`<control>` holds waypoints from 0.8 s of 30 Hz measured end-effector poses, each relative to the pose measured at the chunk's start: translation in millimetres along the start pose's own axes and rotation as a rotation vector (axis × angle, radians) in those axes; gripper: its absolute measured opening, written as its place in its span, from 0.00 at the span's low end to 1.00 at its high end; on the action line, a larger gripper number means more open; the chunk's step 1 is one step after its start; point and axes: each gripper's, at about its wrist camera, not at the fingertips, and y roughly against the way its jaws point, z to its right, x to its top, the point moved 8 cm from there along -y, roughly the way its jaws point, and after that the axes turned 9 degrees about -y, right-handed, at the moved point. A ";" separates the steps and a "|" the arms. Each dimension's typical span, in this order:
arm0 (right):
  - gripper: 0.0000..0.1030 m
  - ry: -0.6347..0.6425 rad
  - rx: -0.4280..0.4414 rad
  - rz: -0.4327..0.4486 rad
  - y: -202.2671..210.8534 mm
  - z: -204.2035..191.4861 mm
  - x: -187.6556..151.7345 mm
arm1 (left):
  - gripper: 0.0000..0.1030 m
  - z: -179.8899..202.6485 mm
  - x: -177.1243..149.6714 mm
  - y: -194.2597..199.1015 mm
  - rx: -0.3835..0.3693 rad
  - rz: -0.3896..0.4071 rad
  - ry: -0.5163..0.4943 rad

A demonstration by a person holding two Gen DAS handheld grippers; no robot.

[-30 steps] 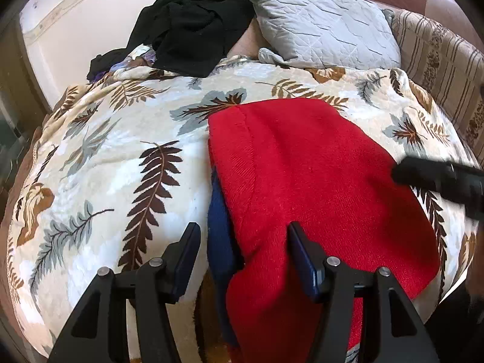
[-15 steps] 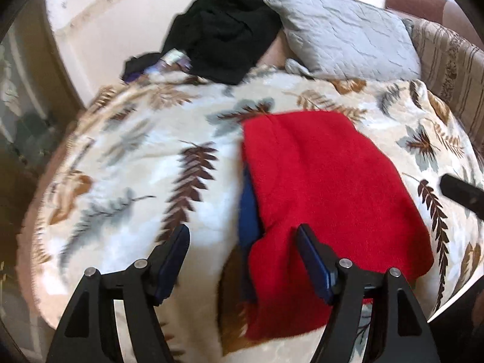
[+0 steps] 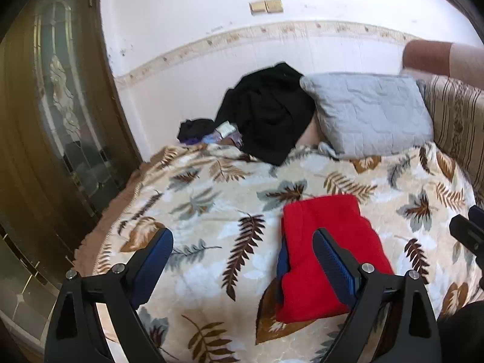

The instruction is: Fold small clothes

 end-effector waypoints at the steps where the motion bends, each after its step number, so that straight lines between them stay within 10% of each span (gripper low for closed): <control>1: 0.73 0.001 -0.003 0.005 6.4 -3.3 2.9 | 0.91 -1.7 2.6 4.5 0.004 0.007 0.003; 24: 0.73 0.042 -0.036 0.025 69.0 -40.4 8.0 | 0.91 -29.0 32.2 89.8 0.036 0.113 0.053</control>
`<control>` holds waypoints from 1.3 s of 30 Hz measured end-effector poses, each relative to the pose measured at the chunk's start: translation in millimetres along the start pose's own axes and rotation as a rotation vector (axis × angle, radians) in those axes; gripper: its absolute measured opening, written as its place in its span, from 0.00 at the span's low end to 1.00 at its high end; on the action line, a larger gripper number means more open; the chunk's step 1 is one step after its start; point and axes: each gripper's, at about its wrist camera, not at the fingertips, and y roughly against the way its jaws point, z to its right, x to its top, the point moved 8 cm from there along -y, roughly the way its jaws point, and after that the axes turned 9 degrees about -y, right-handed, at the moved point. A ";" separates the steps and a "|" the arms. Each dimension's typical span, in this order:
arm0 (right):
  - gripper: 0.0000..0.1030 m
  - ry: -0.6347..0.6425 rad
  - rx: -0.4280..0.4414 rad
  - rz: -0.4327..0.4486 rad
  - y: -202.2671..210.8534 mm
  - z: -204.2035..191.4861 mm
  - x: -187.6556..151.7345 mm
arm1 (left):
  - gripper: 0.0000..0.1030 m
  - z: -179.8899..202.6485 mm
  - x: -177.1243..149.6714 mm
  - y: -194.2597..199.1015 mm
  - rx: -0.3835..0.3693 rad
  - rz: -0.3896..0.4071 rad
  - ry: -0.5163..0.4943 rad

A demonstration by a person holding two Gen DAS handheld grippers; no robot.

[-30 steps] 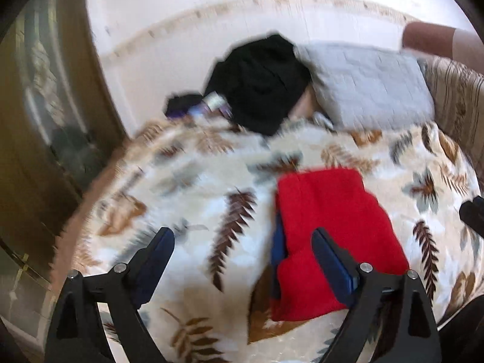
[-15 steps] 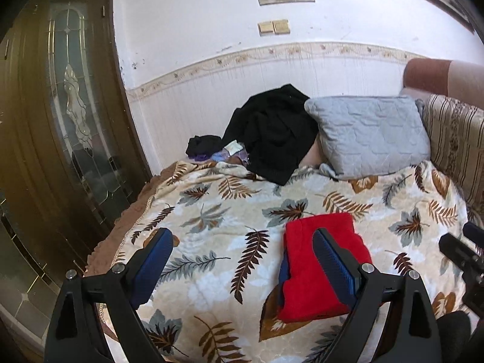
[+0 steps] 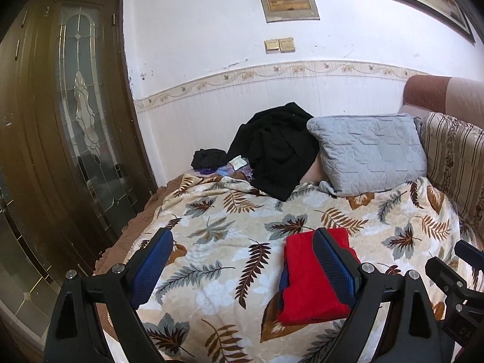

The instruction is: Fold small clothes

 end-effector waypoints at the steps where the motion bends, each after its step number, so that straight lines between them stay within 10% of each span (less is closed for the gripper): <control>1: 0.73 -0.002 -0.004 0.002 1.8 0.0 0.8 | 0.91 -0.3 1.1 1.9 0.000 0.003 -0.001; 39: 0.73 -0.021 -0.107 0.031 21.6 -7.6 19.8 | 0.91 -0.5 14.4 32.8 -0.024 0.061 -0.005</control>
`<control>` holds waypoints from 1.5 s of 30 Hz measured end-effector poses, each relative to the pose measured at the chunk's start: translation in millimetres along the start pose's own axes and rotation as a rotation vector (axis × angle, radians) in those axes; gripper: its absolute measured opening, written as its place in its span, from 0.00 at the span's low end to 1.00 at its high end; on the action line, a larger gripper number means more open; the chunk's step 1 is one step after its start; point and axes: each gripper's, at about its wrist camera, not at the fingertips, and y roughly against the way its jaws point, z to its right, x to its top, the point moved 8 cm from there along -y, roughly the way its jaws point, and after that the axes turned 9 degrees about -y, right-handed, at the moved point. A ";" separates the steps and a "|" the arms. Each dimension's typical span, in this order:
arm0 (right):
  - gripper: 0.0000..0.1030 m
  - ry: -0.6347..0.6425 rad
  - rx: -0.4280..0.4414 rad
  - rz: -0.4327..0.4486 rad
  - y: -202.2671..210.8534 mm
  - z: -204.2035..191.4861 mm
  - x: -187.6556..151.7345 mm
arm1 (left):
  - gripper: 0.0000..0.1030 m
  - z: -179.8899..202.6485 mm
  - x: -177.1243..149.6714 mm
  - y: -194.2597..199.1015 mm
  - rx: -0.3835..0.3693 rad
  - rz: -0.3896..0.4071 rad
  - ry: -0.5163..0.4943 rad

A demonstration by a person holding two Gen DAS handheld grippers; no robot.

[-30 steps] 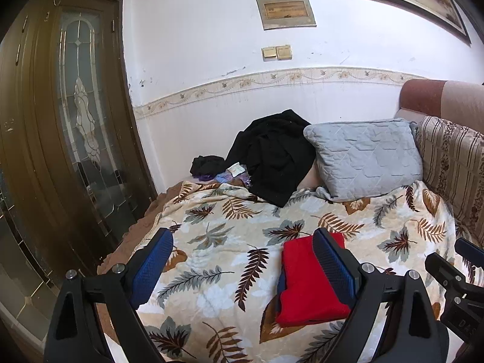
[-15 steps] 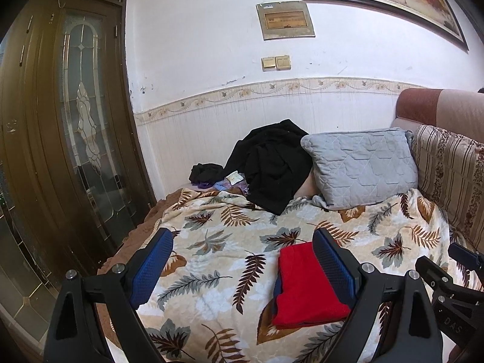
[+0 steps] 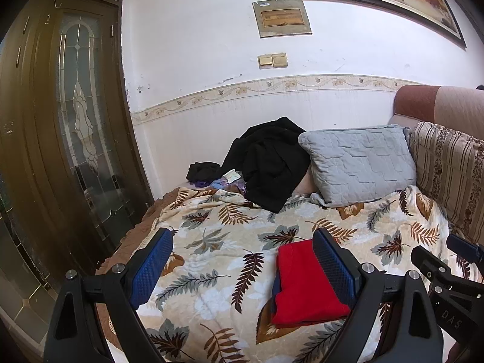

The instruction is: Fold small clothes

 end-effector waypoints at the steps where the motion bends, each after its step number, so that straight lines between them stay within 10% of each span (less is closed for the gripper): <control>1: 0.73 -0.001 -0.001 0.004 0.6 -0.5 1.5 | 0.91 -0.1 0.2 -0.2 -0.002 0.002 0.000; 45: 0.73 0.064 -0.009 -0.034 -36.1 -12.0 8.9 | 0.91 0.9 8.7 -18.8 -0.063 0.009 -0.002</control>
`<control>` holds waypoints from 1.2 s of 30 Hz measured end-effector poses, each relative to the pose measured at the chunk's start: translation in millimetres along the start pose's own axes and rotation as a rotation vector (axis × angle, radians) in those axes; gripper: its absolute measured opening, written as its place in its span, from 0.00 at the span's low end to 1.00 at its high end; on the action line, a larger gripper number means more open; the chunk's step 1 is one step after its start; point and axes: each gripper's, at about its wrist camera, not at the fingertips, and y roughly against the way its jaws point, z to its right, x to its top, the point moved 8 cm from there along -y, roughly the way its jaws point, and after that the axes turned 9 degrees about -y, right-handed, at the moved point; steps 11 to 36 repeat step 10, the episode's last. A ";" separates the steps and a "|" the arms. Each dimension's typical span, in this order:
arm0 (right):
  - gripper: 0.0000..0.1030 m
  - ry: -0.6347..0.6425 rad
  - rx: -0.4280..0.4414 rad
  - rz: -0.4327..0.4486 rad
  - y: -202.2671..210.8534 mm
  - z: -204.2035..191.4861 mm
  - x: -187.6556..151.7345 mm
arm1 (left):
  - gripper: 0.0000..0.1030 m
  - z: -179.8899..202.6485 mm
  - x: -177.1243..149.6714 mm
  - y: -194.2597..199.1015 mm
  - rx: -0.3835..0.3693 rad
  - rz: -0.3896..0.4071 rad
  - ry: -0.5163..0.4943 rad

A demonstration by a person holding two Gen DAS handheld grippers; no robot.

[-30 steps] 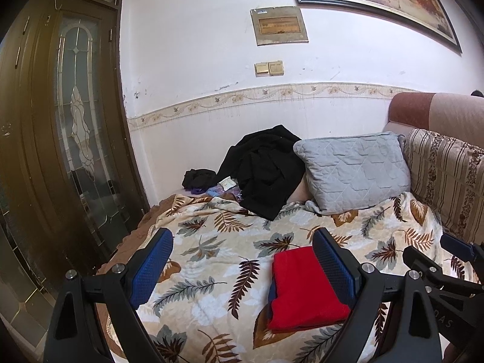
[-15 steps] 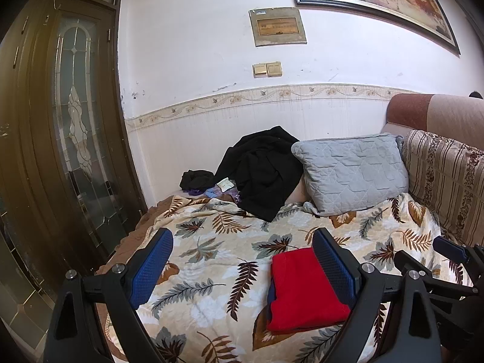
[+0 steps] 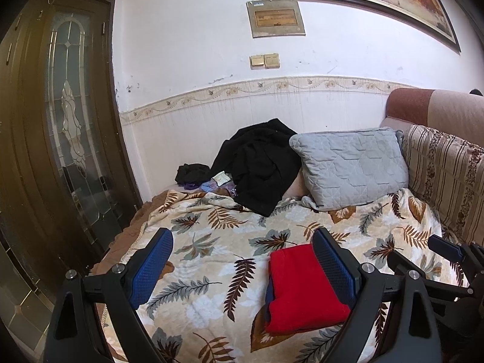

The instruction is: Fold small clothes

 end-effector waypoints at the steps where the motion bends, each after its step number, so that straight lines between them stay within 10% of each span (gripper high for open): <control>1: 0.73 0.001 0.001 -0.003 -3.1 -0.1 0.3 | 0.91 0.8 -0.1 -2.8 -0.001 -0.002 -0.003; 36: 0.73 -0.022 0.011 -0.060 -44.4 9.7 -1.3 | 0.91 10.5 -5.2 -37.9 -0.072 -0.015 0.006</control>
